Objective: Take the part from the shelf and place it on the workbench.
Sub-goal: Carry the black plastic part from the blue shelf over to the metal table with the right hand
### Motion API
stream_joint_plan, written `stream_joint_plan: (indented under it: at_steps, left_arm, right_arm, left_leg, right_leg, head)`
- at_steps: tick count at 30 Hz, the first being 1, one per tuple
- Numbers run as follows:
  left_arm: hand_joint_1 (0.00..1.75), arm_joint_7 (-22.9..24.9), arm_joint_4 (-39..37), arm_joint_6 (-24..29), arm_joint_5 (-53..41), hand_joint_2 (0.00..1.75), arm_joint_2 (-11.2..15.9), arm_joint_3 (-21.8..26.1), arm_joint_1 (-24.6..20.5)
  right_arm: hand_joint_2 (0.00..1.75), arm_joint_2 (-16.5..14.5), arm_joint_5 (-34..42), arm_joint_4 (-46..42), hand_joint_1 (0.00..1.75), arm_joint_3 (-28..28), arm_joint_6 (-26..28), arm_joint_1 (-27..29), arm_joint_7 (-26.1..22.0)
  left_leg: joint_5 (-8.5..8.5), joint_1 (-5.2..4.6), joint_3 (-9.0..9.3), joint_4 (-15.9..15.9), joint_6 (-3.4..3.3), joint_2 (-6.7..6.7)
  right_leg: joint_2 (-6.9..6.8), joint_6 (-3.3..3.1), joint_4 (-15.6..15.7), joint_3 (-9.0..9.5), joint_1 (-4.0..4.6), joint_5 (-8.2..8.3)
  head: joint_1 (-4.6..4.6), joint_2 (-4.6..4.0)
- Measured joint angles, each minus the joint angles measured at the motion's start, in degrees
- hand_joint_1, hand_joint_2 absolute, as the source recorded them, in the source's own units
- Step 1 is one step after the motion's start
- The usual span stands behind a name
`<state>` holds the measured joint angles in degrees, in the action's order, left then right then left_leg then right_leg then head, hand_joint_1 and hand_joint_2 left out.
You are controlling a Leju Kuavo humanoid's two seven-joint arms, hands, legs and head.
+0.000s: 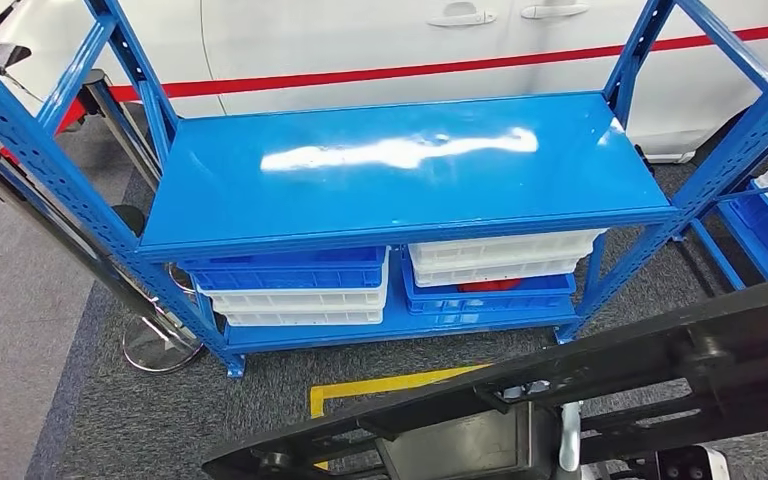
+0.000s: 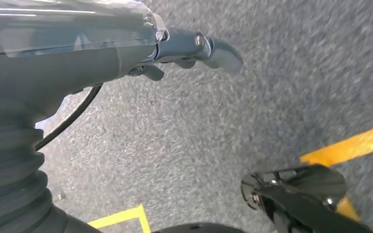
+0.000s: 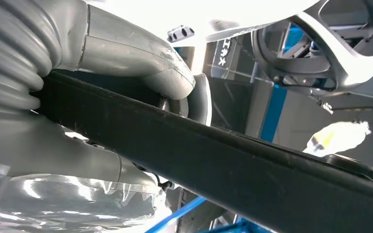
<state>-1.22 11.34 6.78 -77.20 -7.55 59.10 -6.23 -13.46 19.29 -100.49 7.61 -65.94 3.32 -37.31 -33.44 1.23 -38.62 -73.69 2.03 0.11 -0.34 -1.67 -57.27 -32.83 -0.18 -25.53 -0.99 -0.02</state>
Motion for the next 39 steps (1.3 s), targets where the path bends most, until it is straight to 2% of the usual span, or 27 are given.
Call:
stream_joint_plan:
  at_steps: [1, 3, 4, 5, 8, 9, 10, 12, 13, 14, 15, 16, 18, 19, 20, 22, 24, 26, 28, 29, 30, 31, 32, 34, 35, 38, 39]
  left_arm:
    - [0.0, 0.0, 0.0, -0.1, -0.1, 1.75, 0.0, 0.0, 0.0]
    - [0.0, 0.0, 0.0, -0.3, -0.3, 1.75, 0.1, 0.0, 0.0]
    - [0.0, 0.0, 0.0, -0.4, -0.4, 1.75, 0.2, -0.1, -0.1]
    - [0.0, 0.0, 0.0, -0.6, -0.6, 1.75, 0.2, -0.1, -0.2]
    - [0.0, 0.1, 0.0, -0.7, -0.8, 1.75, 0.2, -0.1, -0.3]
    - [0.0, 0.1, 0.0, -0.8, -0.8, 1.75, 0.1, -0.1, -0.4]
    - [0.0, 0.2, 0.0, -0.8, -0.8, 1.75, 0.1, -0.1, -0.5]
    - [0.0, 0.2, 0.0, -0.8, -0.8, 1.75, 0.1, -0.2, -0.6]
    - [0.0, 0.2, 0.0, -0.8, -0.8, 1.75, 0.1, -0.2, -0.6]
    - [0.0, 0.2, 0.0, -0.8, -0.8, 1.75, 0.1, -0.2, -0.6]
    - [0.0, 0.2, 0.0, -0.9, -0.9, 1.75, 0.1, -0.2, -0.6]
    - [0.0, 0.2, 0.0, -1.0, -0.9, 1.75, 0.1, -0.2, -0.6]
    - [0.0, 0.2, 0.0, -1.2, -1.1, 1.75, 0.0, -0.4, -0.7]
    - [0.0, 0.2, 0.0, -1.3, -1.3, 1.75, 0.0, -0.5, -0.7]
    - [0.0, 0.2, 0.0, -1.3, -1.4, 1.75, -0.1, -0.6, -0.7]
    - [0.0, 0.4, 0.0, -1.4, -1.7, 1.75, -0.1, -0.9, -0.8]
    - [0.0, 0.5, 0.0, -1.5, -1.9, 1.75, -0.1, -1.2, -0.9]
    - [0.0, 0.6, 0.0, -1.5, -2.0, 1.75, -0.1, -1.4, -0.9]
    - [0.0, 0.7, 0.0, -1.5, -2.0, 1.75, -0.1, -1.5, -1.0]
    - [0.0, 0.7, 0.0, -1.5, -2.1, 1.75, -0.1, -1.5, -1.0]
    - [0.0, 0.7, 0.0, -1.5, -2.1, 1.75, -0.1, -1.5, -1.0]
    - [0.0, 0.7, 0.0, -1.5, -2.1, 1.75, -0.1, -1.5, -1.0]
    - [0.0, 0.7, 0.0, -1.5, -2.2, 1.75, -0.1, -1.6, -1.0]
    - [0.0, 0.7, 0.0, -1.5, -2.2, 1.75, -0.1, -1.6, -1.2]
    - [0.0, 0.7, 0.0, -1.5, -2.2, 1.75, -0.1, -1.6, -1.3]
    - [0.0, 0.7, 0.0, -1.5, -2.0, 1.75, -0.2, -1.6, -1.4]
    - [0.0, 0.7, 0.0, -1.5, -2.0, 1.75, -0.2, -1.6, -1.5]
  right_arm:
    - [1.75, -0.2, -0.1, -0.1, 1.75, -0.1, -0.4, -0.1, 0.0]
    - [1.75, -0.6, -0.5, -0.5, 1.75, -0.3, -1.4, -0.5, 0.0]
    - [1.75, -0.7, -0.9, -0.8, 1.75, -0.3, -1.9, -0.7, 0.0]
    - [1.75, -0.8, -1.2, -1.1, 1.75, -0.3, -2.3, -1.0, 0.0]
    - [1.75, -1.0, -2.0, -1.6, 1.75, 0.4, -1.8, -2.4, 0.0]
    - [1.75, -0.9, -2.1, -1.7, 1.75, 0.9, -1.1, -2.9, 0.0]
    - [1.75, -0.9, -2.0, -1.8, 1.75, 1.5, -0.3, -3.4, 0.0]
    - [1.75, -0.6, -1.9, -1.8, 1.75, 2.8, 0.9, -4.4, 0.0]
    - [1.75, -0.5, -1.8, -1.8, 1.75, 3.4, 1.3, -4.9, 0.0]
    - [1.75, -0.4, -1.7, -1.8, 1.75, 4.0, 1.8, -5.4, 0.0]
    - [1.75, -0.3, -1.6, -1.8, 1.75, 4.5, 2.1, -5.9, 0.0]
    - [1.75, -0.2, -1.7, -1.8, 1.75, 5.0, 2.3, -6.6, 0.0]
    - [1.75, 0.0, -2.0, -1.8, 1.75, 6.0, 2.6, -8.0, 0.0]
    - [1.75, 0.0, -2.3, -1.8, 1.75, 6.4, 2.7, -8.8, 0.0]
    - [1.75, 0.1, -2.5, -1.8, 1.75, 6.8, 2.9, -9.5, 0.0]
    - [1.75, 0.3, -3.1, -1.8, 1.75, 7.6, 3.4, -10.7, 0.0]
    - [1.75, 0.6, -3.2, -1.8, 1.75, 8.5, 3.9, -12.0, 0.0]
    - [1.75, 0.9, -2.5, -1.6, 1.75, 9.5, 4.7, -13.1, 0.0]
    - [1.75, 1.2, -1.4, -1.4, 1.75, 10.4, 5.5, -13.9, 0.0]
    - [1.75, 1.4, -0.9, -1.2, 1.75, 10.8, 5.9, -14.2, 0.0]
    - [1.75, 1.7, -0.4, -1.1, 1.75, 11.2, 6.3, -14.4, 0.0]
    - [1.75, 1.9, -0.1, -1.0, 1.75, 11.6, 6.6, -14.5, 0.0]
    - [1.75, 2.1, 0.2, -0.9, 1.75, 12.0, 7.0, -14.7, 0.0]
    - [1.75, 2.4, 0.8, -0.8, 1.75, 12.6, 7.4, -15.1, 0.0]
    - [1.75, 2.5, 1.2, -0.8, 1.75, 12.9, 7.6, -15.3, 0.0]
    - [1.75, 2.9, 1.9, -0.8, 1.75, 13.5, 8.1, -15.8, 0.0]
    - [1.75, 3.1, 2.0, -0.7, 1.75, 13.6, 8.2, -15.9, 0.0]
  left_leg:
    - [1.3, 0.0, 2.07, 2.6, -0.06, 0.01]
    - [3.45, -0.12, 7.3, 10.4, -0.45, -0.02]
    - [3.98, -0.26, 8.89, 13.1, -0.74, -0.06]
    - [4.02, -0.4, 9.56, 14.6, -1.06, -0.11]
    - [4.63, -0.36, 8.89, 15.3, -2.1, -0.12]
    - [5.1, -0.23, 8.62, 15.4, -2.52, -0.05]
    - [5.65, -0.09, 8.27, 15.6, -2.89, 0.02]
    - [6.61, -0.07, 7.19, 15.6, -3.27, 0.09]
    - [7.04, -0.08, 6.57, 15.5, -3.26, 0.09]
    - [7.42, -0.08, 5.98, 15.4, -3.21, 0.1]
    - [7.75, -0.08, 5.48, 15.4, -3.12, 0.11]
    - [8.02, -0.08, 5.09, 15.3, -2.99, 0.11]
    - [8.51, -0.11, 4.63, 15.2, -2.58, 0.08]
    - [8.79, -0.13, 4.49, 15.3, -2.26, 0.07]
    - [9.1, -0.13, 4.39, 15.3, -1.9, 0.07]
    - [9.84, -0.13, 4.23, 15.6, -1.09, 0.06]
    - [9.27, -0.06, 3.7, 15.0, -0.48, 0.02]
    - [5.65, 0.0, 1.98, 10.9, -0.19, -0.03]
    - [1.03, -0.01, -0.67, 3.1, 0.04, -0.05]
    - [-0.12, -0.01, -1.37, 0.2, 0.14, -0.05]
    - [-0.17, -0.01, -1.11, -0.8, 0.17, -0.05]
    - [0.86, -0.01, 0.41, 0.8, 0.14, -0.05]
    - [2.34, -0.01, 2.88, 4.3, 0.05, -0.04]
    - [4.11, -0.16, 7.67, 12.1, -0.35, -0.07]
    - [4.47, -0.3, 8.83, 14.3, -0.6, -0.11]
    - [5.15, -0.48, 8.6, 15.3, -1.6, -0.14]
    - [5.55, -0.36, 8.4, 15.5, -2.03, -0.06]
  right_leg:
    - [0.01, 0.1, -0.4, -0.54, 0.03, 0.16]
    - [0.01, 0.39, -1.3, -1.49, 0.09, 0.35]
    - [0.0, 0.62, -1.7, -1.8, 0.14, 0.47]
    - [0.0, 0.9, -2.0, -2.05, 0.18, 0.63]
    - [0.1, 2.04, -2.3, -2.53, 0.14, 1.01]
    - [0.16, 2.37, -3.0, -2.92, 0.09, 0.13]
    - [0.22, 2.64, -4.7, -3.63, 0.02, -1.59]
    - [0.27, 3.08, -11.3, -5.91, -0.23, -6.55]
    - [0.27, 3.27, -14.8, -6.95, -0.34, -8.38]
    - [0.26, 3.42, -17.0, -7.31, -0.46, -9.14]
    - [0.26, 3.49, -17.0, -6.61, -0.57, -8.72]
    - [0.25, 3.46, -14.7, -4.72, -0.65, -7.38]
    - [0.27, 3.13, -6.3, 0.75, -0.65, -4.65]
    - [0.31, 2.88, -3.0, 2.69, -0.49, -3.78]
    - [0.34, 2.63, -1.0, 3.68, -0.31, -3.46]
    - [0.39, 2.04, -0.4, 3.41, 0.01, -2.98]
    - [0.23, 1.07, 0.1, 2.91, -0.18, -2.19]
    - [0.05, 0.09, 0.4, 2.13, -0.33, -1.23]
    - [0.0, -0.33, 0.2, 0.9, -0.09, -0.45]
    - [-0.02, -0.36, 0.1, 0.27, 0.02, -0.09]
    - [-0.03, -0.33, -0.1, -0.34, 0.1, 0.23]
    - [-0.02, -0.24, -0.4, -0.86, 0.13, 0.46]
    - [-0.01, -0.13, -0.7, -1.35, 0.13, 0.64]
    - [-0.02, 0.27, -1.4, -2.25, 0.17, 0.94]
    - [-0.03, 0.59, -1.7, -2.56, 0.21, 1.15]
    - [0.02, 1.75, -1.9, -3.07, 0.22, 1.98]
    - [0.12, 2.13, -2.2, -3.34, 0.16, 1.59]
  head:
    - [0.01, 0.0]
    - [0.02, 0.01]
    - [-0.01, 0.01]
    - [0.01, 0.01]
    - [0.08, 0.0]
    - [0.0, 0.0]
    - [-0.06, 0.0]
    - [-0.25, 0.0]
    - [-0.27, 0.0]
    - [-0.27, 0.0]
    - [-0.28, 0.0]
    - [-0.28, 0.0]
    - [-0.27, 0.0]
    - [-0.24, 0.0]
    - [-0.27, 0.0]
    - [-0.3, 0.0]
    - [-0.3, 0.0]
    - [-0.15, 0.0]
    - [-0.03, 0.0]
    - [-0.03, 0.0]
    - [-0.03, 0.0]
    - [-0.03, 0.0]
    - [-0.02, 0.0]
    - [-0.03, 0.0]
    - [-0.03, 0.0]
    - [0.05, 0.0]
    - [0.05, 0.0]
